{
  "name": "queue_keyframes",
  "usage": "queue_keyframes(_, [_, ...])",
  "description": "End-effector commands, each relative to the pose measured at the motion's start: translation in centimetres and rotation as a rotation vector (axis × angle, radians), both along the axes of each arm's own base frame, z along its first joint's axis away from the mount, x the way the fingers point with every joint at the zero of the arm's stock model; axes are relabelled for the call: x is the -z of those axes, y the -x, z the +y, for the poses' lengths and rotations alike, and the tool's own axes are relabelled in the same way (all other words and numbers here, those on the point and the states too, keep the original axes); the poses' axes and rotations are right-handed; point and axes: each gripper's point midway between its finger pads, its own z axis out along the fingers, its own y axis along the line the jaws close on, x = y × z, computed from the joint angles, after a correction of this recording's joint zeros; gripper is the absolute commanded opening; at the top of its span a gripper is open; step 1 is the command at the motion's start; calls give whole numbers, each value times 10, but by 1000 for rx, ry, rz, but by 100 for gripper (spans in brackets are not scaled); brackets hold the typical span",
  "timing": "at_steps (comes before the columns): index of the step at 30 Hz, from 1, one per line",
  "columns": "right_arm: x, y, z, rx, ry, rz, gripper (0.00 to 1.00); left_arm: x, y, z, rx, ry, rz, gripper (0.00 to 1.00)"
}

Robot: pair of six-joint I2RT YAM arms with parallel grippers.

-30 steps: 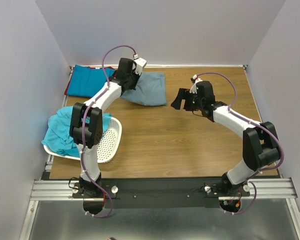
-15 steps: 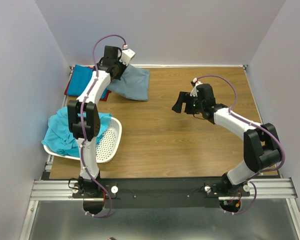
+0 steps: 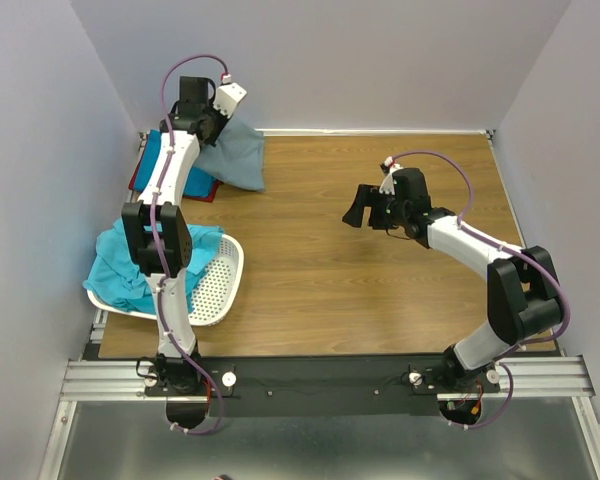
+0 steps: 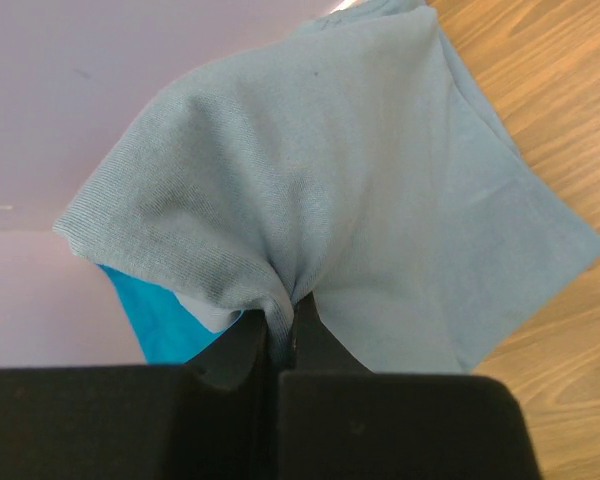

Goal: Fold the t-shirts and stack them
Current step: Neatly place the folded tshirt to the corner

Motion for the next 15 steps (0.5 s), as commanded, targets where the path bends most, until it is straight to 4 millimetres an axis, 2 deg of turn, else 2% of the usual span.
queue_keyframes(1, [9, 5, 5, -36, 0, 27, 92, -29, -6, 13, 19, -13, -73, 0])
queue_keyframes(2, [10, 5, 6, -39, 0, 30, 93, -39, -4, 16, 19, -11, -93, 0])
queue_keyframes(7, [16, 5, 8, -45, -1, 48, 93, -61, -1, 20, 40, 16, -139, 0])
queue_keyframes(8, [17, 5, 8, -45, 0, 51, 93, -68, 0, 30, 34, 22, -154, 0])
queue_keyframes(15, [17, 6, 8, -47, -2, 51, 93, -93, 1, 46, 32, 48, -215, 0])
